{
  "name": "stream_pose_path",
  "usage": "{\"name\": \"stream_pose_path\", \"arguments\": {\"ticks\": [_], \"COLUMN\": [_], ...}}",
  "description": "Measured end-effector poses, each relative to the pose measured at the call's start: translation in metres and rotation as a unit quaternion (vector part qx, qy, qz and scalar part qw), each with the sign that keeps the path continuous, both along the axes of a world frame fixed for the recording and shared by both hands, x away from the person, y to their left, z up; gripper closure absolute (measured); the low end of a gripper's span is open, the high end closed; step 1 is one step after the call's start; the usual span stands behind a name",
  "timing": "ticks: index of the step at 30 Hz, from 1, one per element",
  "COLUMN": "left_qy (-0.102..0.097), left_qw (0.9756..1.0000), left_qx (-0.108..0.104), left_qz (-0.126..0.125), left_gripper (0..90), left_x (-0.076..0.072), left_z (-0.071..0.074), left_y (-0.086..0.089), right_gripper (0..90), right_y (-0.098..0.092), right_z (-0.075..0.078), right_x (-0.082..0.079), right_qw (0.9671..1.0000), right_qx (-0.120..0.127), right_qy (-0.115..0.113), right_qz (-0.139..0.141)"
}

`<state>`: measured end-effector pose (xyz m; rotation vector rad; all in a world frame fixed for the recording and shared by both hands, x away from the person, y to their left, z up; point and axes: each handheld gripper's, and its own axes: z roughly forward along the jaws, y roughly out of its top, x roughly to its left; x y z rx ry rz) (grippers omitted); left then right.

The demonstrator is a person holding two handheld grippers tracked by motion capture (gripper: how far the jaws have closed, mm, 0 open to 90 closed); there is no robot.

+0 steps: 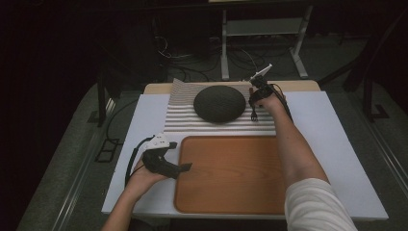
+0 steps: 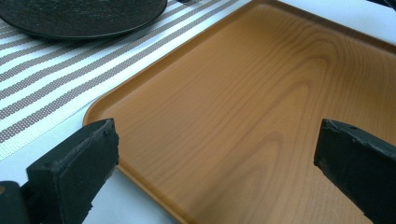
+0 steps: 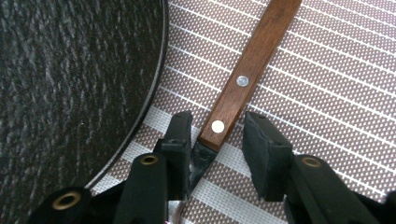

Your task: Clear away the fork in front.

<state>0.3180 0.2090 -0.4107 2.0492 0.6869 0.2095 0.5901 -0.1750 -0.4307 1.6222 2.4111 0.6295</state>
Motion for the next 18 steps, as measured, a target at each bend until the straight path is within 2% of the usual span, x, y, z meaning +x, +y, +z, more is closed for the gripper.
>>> {"name": "stream_pose_path", "arguments": {"ticks": [10, 18], "left_qy": [0.0, 0.0], "left_qw": [1.0, 1.0], "left_qx": [0.001, 0.001], "left_qz": [-0.001, -0.001], "left_gripper": [0.0, 0.0], "left_x": [-0.0001, -0.0002], "left_z": [0.0005, 0.0006], "left_y": [-0.0004, -0.0005], "right_gripper": [73.6, 76.2], "right_y": [-0.0015, -0.0013], "right_z": [0.0003, 0.0006], "right_x": [0.0005, 0.0004], "right_qw": [0.9999, 0.9997], "right_qx": [-0.015, -0.022], "right_qy": [-0.002, 0.001], "right_qz": [0.001, 0.007]}}
